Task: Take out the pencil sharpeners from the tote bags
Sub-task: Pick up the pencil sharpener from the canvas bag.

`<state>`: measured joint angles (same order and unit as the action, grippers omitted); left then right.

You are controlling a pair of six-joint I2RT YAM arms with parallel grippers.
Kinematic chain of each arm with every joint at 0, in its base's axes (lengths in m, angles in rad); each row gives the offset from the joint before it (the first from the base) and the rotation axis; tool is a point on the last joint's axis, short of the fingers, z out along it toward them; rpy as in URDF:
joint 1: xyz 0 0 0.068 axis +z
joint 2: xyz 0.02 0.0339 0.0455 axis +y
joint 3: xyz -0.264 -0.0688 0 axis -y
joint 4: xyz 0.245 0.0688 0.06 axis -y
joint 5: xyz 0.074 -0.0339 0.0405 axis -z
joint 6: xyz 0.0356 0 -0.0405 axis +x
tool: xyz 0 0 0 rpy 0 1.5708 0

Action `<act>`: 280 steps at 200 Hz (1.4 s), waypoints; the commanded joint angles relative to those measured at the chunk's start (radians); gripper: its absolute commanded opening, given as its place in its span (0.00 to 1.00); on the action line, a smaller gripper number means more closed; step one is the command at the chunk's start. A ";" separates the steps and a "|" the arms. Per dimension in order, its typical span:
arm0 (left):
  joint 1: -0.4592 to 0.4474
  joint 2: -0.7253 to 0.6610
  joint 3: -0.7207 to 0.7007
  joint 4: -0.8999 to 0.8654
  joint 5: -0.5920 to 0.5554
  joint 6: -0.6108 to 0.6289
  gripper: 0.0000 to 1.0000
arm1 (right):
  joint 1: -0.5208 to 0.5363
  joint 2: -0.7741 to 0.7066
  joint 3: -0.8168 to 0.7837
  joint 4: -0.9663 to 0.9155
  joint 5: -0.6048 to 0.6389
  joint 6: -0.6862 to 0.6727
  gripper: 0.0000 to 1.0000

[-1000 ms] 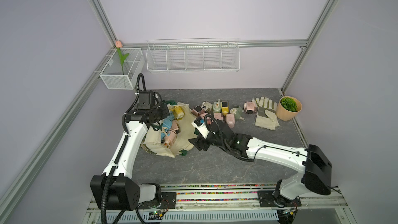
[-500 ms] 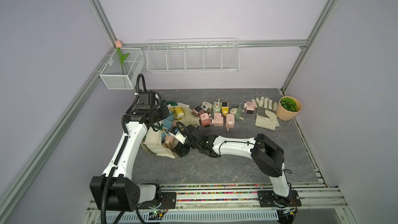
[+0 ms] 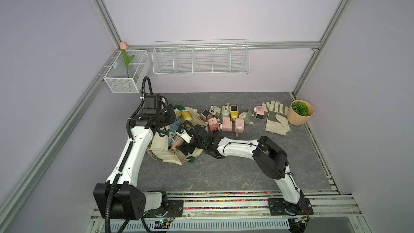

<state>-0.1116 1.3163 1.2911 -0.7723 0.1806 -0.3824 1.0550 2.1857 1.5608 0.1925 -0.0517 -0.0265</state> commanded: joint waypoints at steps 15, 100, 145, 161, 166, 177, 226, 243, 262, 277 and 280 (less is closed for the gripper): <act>-0.003 -0.021 0.005 -0.008 0.029 0.009 0.00 | -0.021 0.073 0.081 -0.010 -0.087 0.011 0.92; -0.002 -0.027 0.005 -0.008 0.027 0.007 0.00 | -0.040 0.153 0.175 -0.062 -0.166 0.049 0.84; -0.002 -0.030 0.004 -0.008 0.021 0.008 0.00 | -0.040 0.114 0.143 -0.071 -0.163 0.045 0.67; -0.002 -0.029 0.004 -0.008 0.019 0.007 0.00 | -0.041 0.081 0.110 -0.055 -0.160 0.045 0.64; -0.003 -0.028 0.004 -0.010 0.017 0.007 0.00 | -0.040 0.069 0.097 -0.048 -0.160 0.045 0.63; -0.002 -0.028 0.006 -0.010 0.013 0.007 0.00 | -0.039 0.044 0.069 -0.032 -0.158 0.043 0.61; -0.002 -0.025 0.007 -0.015 -0.001 0.008 0.00 | -0.040 -0.045 -0.025 0.007 -0.142 0.037 0.60; -0.002 -0.025 0.007 -0.014 0.000 0.008 0.00 | -0.042 -0.067 -0.047 0.013 -0.138 0.036 0.59; -0.002 -0.025 0.007 -0.015 -0.001 0.008 0.00 | -0.041 -0.093 -0.073 0.018 -0.133 0.031 0.59; -0.002 -0.026 0.006 -0.015 -0.003 0.008 0.00 | -0.043 -0.111 -0.091 0.021 -0.129 0.030 0.59; -0.002 -0.025 0.007 -0.014 -0.002 0.008 0.00 | -0.045 -0.115 -0.094 0.021 -0.129 0.030 0.59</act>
<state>-0.1116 1.3163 1.2911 -0.7734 0.1780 -0.3824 1.0161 2.1456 1.4982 0.1829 -0.1799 0.0181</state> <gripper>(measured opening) 0.048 0.661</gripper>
